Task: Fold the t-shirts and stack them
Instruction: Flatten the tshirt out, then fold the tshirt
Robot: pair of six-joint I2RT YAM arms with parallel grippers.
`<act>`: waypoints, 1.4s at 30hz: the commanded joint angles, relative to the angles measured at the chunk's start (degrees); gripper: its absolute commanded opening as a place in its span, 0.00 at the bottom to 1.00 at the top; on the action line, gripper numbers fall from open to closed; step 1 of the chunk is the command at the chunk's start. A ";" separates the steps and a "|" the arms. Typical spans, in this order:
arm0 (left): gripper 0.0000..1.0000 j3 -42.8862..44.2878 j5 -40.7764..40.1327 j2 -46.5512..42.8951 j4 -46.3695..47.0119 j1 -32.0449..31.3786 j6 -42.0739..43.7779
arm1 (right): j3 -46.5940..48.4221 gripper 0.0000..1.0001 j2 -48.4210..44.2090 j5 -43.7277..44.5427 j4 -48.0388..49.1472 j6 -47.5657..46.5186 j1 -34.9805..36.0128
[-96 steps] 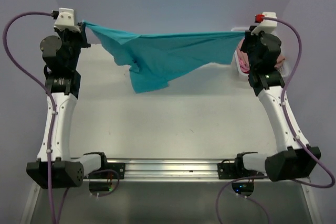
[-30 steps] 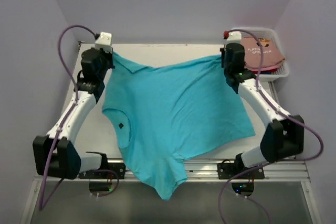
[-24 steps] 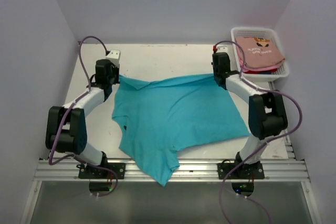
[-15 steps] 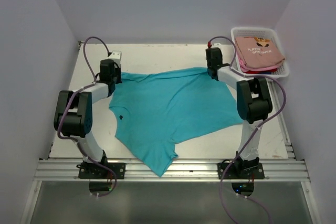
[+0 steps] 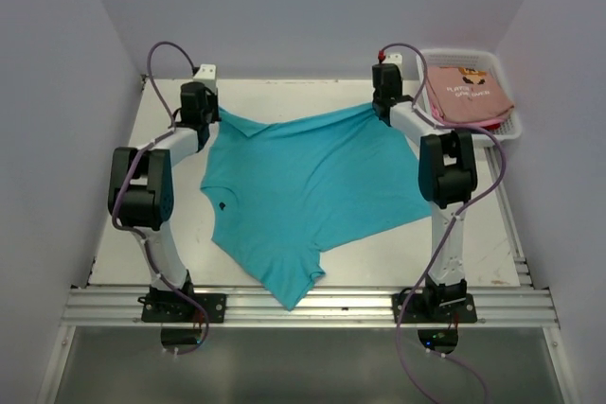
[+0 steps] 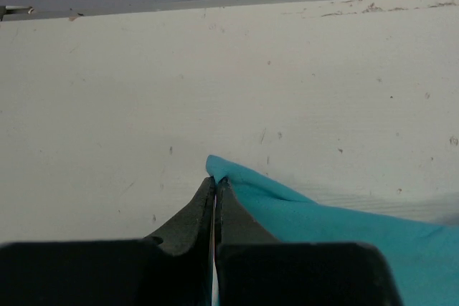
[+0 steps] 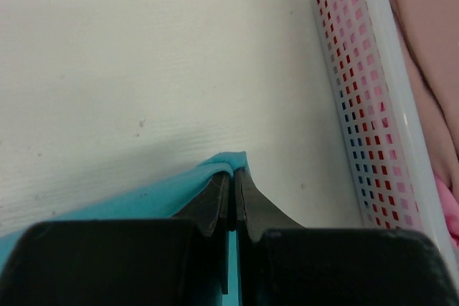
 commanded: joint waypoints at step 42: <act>0.00 -20.46 -3.23 -22.56 -2.14 -7.39 -15.72 | -0.90 0.00 1.03 4.80 3.87 -0.63 -3.41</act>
